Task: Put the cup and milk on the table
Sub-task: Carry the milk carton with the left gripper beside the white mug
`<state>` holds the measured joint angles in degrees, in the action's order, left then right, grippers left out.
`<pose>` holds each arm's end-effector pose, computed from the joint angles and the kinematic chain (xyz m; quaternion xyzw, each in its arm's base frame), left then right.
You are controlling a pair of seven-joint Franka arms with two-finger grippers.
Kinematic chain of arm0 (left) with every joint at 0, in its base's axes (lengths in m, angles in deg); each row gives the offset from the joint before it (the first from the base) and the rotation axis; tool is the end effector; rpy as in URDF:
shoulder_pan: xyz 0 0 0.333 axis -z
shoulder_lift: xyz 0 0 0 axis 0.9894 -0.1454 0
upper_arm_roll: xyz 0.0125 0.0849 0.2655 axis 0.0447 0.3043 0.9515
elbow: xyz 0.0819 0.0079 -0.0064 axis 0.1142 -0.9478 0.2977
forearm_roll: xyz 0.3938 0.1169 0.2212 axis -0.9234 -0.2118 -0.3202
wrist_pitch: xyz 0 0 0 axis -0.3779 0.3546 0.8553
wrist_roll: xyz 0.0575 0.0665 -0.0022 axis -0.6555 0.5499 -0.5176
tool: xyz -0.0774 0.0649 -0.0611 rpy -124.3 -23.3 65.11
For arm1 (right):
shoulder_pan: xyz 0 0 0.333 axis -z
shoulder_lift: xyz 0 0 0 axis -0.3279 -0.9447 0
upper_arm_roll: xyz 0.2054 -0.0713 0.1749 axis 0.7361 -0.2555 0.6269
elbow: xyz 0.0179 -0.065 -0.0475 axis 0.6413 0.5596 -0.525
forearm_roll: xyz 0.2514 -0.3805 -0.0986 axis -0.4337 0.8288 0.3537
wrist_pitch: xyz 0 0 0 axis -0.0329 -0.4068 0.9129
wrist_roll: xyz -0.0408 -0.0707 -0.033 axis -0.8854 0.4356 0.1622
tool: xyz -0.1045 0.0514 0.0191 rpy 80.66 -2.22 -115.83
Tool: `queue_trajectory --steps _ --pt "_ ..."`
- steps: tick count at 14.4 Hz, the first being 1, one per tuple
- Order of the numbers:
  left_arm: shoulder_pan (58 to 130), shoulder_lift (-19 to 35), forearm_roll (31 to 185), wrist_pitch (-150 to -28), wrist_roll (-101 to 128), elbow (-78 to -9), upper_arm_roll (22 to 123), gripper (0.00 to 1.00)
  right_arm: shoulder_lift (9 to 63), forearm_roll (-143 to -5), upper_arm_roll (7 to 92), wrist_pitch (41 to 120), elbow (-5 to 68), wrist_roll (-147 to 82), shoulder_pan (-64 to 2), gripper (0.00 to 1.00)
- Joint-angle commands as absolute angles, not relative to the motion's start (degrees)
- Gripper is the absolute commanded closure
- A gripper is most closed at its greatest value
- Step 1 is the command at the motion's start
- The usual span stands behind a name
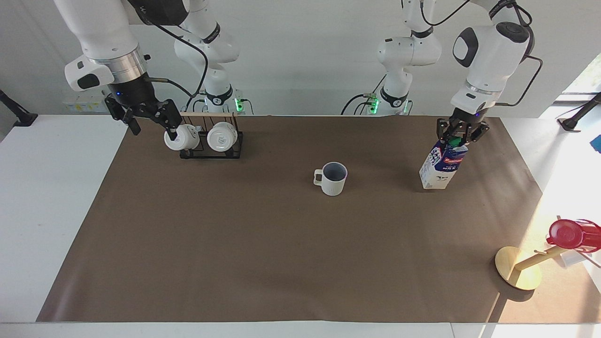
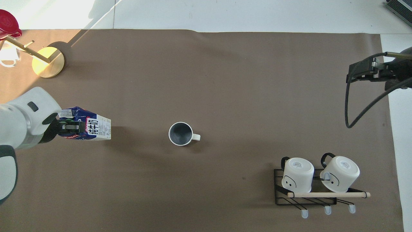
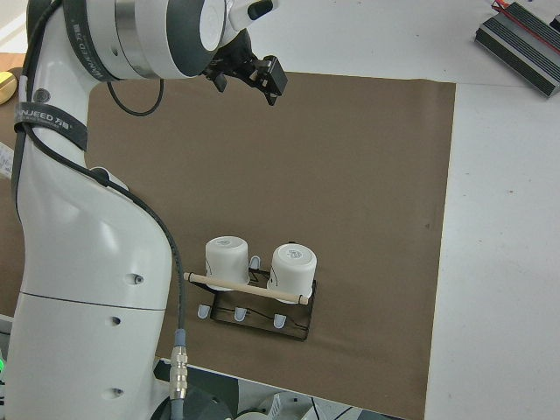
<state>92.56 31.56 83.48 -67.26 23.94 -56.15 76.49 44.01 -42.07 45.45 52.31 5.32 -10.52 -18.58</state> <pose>0.5712 -0.1003 0.4534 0.9967 -0.0386 0.0690 0.0165 0.6624 0.0247 0.6152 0.9941 -0.1011 0.0398 0.0015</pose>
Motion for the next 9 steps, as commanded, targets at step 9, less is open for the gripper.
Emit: queue_trajectory --steps 9 --pt "107.21 26.0 83.72 -70.84 4.49 -54.8 77.06 0.51 45.11 -41.96 45.79 49.5 5.09 -12.17 -18.08 0.0"
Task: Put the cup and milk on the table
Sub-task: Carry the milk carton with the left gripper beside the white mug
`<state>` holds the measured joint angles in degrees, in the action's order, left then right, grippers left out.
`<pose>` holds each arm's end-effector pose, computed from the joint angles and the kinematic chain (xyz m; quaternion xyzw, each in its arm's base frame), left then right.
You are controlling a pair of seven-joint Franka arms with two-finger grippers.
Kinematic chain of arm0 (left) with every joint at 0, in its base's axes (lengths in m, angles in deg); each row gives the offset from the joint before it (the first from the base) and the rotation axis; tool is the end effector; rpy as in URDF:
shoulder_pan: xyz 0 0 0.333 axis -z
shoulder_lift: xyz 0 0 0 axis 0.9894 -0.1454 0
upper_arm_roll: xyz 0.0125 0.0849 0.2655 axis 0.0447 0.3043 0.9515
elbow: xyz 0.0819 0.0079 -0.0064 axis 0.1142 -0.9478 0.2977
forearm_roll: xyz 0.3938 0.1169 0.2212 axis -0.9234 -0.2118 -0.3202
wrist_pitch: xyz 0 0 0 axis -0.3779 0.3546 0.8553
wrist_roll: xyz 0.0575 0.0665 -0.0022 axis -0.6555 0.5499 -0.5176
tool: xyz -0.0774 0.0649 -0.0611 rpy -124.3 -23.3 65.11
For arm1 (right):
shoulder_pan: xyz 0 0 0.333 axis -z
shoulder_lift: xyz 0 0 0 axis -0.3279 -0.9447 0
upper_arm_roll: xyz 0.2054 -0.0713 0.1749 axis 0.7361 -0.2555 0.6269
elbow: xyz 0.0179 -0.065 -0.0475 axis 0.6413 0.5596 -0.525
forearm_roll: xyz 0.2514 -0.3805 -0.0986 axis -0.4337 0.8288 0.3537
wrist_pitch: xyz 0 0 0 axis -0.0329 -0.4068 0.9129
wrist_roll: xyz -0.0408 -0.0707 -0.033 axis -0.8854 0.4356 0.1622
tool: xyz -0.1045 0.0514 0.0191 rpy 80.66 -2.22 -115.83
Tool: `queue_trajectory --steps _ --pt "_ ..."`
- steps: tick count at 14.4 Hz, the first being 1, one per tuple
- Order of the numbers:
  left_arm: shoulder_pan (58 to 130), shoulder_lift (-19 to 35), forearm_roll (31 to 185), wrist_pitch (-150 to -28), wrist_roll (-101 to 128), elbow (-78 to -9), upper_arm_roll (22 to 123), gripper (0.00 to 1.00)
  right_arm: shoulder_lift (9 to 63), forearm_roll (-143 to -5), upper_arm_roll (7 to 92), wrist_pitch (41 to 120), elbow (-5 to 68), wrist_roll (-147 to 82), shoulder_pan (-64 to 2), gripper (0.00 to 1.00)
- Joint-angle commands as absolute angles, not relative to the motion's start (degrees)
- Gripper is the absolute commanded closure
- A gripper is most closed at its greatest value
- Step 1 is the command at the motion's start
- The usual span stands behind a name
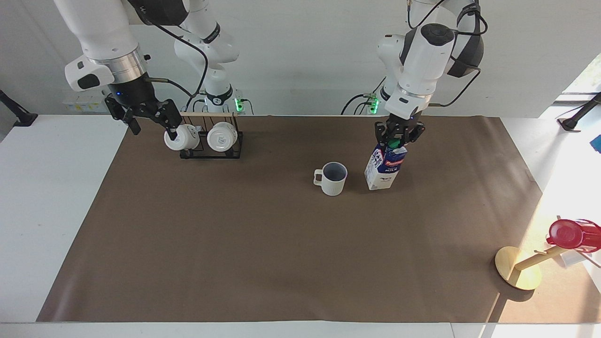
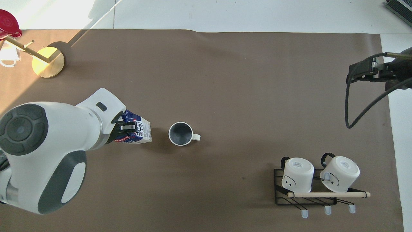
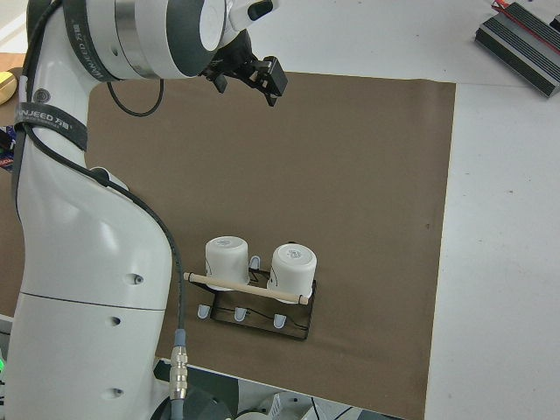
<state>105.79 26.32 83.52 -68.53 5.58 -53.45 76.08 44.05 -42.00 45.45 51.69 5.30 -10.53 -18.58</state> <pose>0.5504 -0.2406 0.4282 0.9982 0.0029 0.0521 0.0294 0.6610 0.0245 0.6148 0.9943 -0.1011 0.0350 0.0028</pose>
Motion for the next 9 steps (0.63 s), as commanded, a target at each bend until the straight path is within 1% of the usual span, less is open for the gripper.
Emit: queue_trajectory --steps 1,4,9 --pt "107.91 26.09 83.72 -72.77 4.4 -56.21 77.06 0.51 46.07 -42.05 45.79 48.01 5.7 -12.08 -18.09 0.0" --pt "108.97 26.0 83.72 -75.51 2.82 -58.15 77.06 0.5 48.63 -42.14 45.79 47.81 9.3 -12.34 -18.09 0.0" --pt "110.9 26.0 83.63 -78.67 -0.42 -61.05 76.97 0.5 48.54 -42.49 45.79 48.25 9.31 -11.64 -18.09 0.0"
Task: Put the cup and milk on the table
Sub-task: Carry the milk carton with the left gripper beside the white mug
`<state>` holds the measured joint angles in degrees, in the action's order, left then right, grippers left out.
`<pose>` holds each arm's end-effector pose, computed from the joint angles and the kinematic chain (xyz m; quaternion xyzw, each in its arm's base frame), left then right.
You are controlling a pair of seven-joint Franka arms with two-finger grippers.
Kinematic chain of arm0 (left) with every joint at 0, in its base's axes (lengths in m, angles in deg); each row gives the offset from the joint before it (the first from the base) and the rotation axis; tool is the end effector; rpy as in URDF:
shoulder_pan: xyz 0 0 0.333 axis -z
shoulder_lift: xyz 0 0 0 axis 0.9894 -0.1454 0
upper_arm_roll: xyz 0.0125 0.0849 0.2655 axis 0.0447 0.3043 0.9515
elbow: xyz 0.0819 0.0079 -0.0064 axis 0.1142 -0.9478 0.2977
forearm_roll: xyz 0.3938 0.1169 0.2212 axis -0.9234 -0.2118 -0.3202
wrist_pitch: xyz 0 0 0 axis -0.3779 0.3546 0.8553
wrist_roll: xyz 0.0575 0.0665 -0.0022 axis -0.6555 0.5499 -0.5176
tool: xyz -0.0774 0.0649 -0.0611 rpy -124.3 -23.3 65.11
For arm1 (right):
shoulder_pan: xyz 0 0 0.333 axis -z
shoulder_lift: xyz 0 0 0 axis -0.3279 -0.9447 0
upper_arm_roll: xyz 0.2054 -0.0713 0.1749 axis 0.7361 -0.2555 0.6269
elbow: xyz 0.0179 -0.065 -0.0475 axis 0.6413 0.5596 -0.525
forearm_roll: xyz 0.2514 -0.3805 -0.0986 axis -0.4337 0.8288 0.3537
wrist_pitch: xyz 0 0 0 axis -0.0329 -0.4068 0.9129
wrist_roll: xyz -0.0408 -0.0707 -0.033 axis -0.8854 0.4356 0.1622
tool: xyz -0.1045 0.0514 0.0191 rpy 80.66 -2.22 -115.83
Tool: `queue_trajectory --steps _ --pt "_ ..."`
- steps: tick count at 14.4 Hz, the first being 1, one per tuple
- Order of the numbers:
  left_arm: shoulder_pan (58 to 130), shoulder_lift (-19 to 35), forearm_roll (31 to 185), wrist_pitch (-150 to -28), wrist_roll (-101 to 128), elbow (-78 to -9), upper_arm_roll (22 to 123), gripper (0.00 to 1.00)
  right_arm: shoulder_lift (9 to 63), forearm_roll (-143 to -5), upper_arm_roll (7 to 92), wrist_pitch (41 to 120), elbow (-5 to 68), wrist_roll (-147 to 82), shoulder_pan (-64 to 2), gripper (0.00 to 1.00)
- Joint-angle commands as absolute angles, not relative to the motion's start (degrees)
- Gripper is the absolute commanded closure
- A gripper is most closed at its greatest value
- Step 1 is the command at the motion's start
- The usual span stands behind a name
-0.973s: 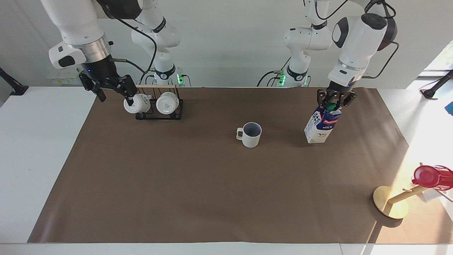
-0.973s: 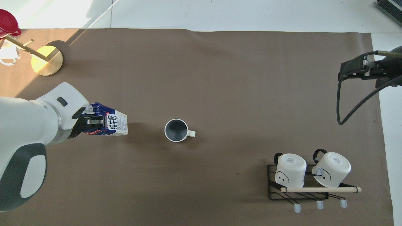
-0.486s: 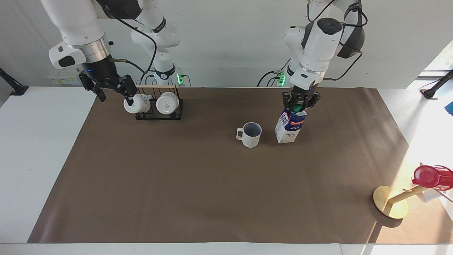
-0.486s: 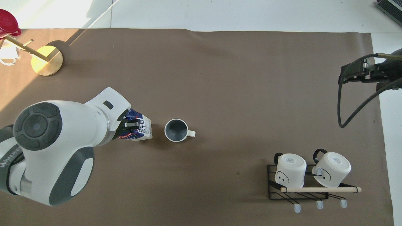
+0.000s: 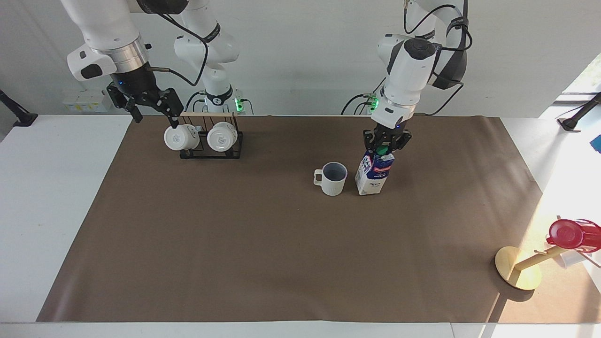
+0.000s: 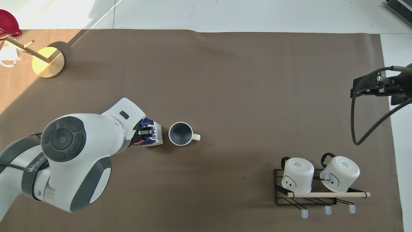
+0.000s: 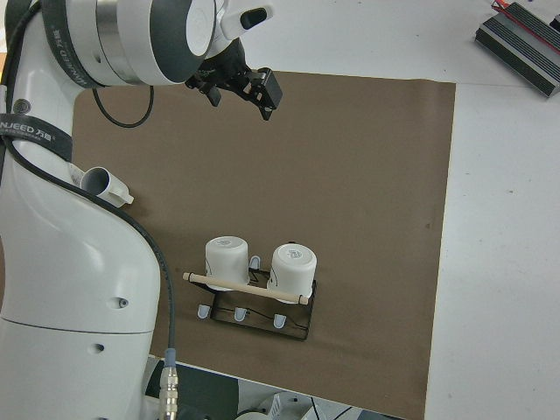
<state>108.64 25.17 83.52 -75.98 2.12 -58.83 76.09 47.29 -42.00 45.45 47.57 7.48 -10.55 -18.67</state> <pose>0.5332 -0.2651 0.3774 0.9977 0.0090 0.0578 0.0355 0.6372 0.0253 0.6243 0.9949 -0.1005 0.0088 0.0081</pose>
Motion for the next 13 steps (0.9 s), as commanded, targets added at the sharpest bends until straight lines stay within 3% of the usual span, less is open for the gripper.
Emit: queue_trajectory --steps 1,3,5,7,13 --pt "111.08 26.0 83.63 -78.68 -0.61 -61.06 77.06 0.5 48.46 -42.92 45.79 48.25 9.22 -11.47 -18.0 0.0" --pt "111.08 26.0 83.63 -78.5 -0.61 -61.06 77.06 0.43 48.46 -43.02 45.79 48.17 9.14 -11.64 -17.91 0.0" --pt "111.08 26.0 83.46 -77.8 -0.61 -60.53 77.06 0.14 48.46 -43.1 45.79 48.17 9.14 -11.64 -17.91 0.0" --pt "110.82 25.82 83.46 -76.58 -0.43 -59.05 77.06 0.0 48.46 -43.1 45.79 48.17 9.14 -11.64 -17.91 0.0" --pt "109.33 25.12 83.46 -64.02 0.35 -49.03 77.76 0.0 48.46 -43.1 45.79 48.17 9.14 -11.64 -17.91 0.0"
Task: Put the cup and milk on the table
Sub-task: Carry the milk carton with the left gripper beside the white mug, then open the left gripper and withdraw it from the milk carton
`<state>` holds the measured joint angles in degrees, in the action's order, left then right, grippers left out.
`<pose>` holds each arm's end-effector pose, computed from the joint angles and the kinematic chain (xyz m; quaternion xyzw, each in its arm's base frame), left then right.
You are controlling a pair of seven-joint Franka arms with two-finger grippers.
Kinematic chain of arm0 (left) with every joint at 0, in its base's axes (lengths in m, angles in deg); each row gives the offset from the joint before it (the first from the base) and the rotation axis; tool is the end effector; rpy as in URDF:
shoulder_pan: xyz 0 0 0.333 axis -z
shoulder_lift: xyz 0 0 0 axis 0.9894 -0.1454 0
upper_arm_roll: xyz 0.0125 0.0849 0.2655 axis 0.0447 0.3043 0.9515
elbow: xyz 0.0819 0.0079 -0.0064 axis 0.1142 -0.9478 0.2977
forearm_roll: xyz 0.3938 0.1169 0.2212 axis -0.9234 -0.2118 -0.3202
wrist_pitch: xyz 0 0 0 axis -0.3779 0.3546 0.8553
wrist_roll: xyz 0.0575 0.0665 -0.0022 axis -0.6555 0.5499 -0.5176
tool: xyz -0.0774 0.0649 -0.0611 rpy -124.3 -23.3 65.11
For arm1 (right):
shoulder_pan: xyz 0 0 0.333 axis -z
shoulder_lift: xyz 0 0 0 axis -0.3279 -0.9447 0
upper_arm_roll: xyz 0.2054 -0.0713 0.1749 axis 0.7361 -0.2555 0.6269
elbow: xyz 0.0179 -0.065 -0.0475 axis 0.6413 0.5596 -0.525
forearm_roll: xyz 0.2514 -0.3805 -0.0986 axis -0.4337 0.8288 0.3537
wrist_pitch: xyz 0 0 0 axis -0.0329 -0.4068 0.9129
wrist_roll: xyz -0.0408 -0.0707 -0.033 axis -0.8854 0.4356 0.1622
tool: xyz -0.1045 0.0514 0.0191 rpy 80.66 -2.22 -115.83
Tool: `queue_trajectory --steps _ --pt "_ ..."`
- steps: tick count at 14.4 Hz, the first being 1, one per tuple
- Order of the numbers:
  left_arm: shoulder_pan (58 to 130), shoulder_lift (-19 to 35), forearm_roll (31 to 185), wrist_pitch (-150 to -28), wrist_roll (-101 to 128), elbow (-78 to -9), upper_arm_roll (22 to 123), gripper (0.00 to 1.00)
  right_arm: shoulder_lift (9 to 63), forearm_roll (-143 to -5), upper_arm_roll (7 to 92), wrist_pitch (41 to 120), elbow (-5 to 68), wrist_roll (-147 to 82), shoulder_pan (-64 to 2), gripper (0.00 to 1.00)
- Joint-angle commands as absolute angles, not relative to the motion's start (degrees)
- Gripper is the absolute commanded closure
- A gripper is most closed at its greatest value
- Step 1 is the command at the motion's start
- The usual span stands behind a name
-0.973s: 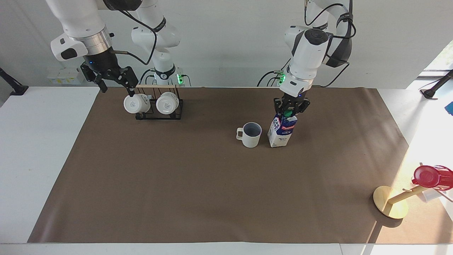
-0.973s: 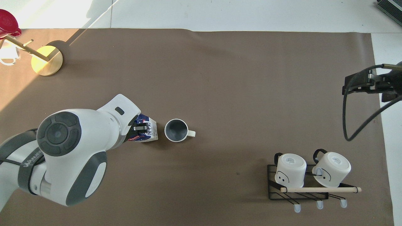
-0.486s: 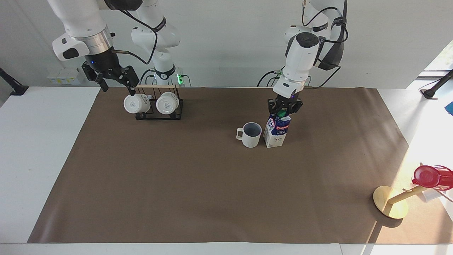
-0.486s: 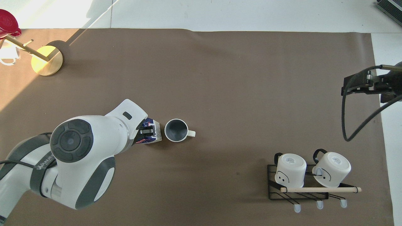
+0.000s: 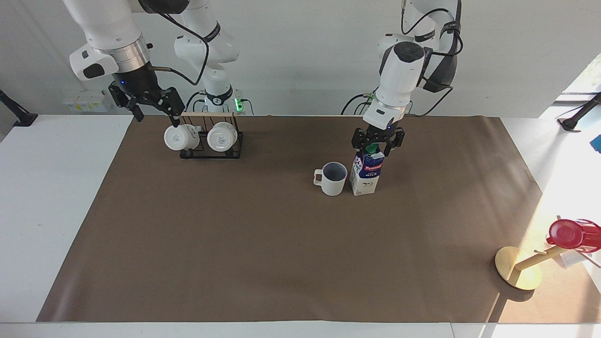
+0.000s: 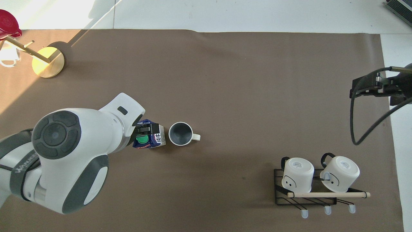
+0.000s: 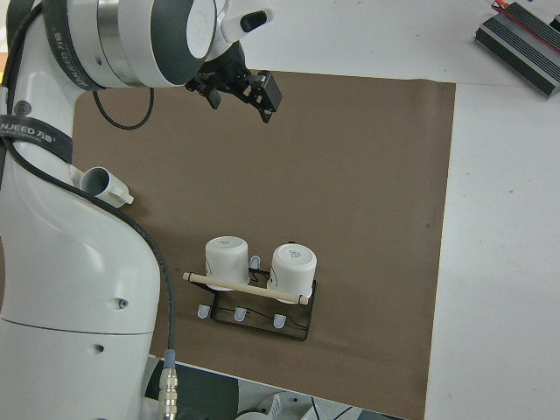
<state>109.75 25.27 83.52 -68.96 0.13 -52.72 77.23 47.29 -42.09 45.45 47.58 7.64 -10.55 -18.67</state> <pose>0.5425 -0.2694 0.4250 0.9978 0.0260 0.0501 0.0346 0.6372 0.0255 0.6228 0.9949 -0.1004 0.0074 0.0075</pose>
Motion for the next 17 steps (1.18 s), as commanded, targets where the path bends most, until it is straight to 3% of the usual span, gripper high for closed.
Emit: queue_trajectory --steps 1,12,17 --pt "107.93 25.21 83.46 -61.48 0.53 -47.45 77.76 0.0 48.46 -43.1 45.79 48.17 9.14 -11.64 -17.91 0.0" --pt "92.54 25.21 83.46 -40.2 21.54 -29.96 77.85 0.0 48.46 -43.1 45.79 48.17 9.14 -11.64 -17.91 0.0" --pt "88.94 25.38 83.63 -36.59 29.0 -28.54 77.93 0.0 48.46 -43.1 45.79 48.17 9.14 -11.64 -17.91 0.0"
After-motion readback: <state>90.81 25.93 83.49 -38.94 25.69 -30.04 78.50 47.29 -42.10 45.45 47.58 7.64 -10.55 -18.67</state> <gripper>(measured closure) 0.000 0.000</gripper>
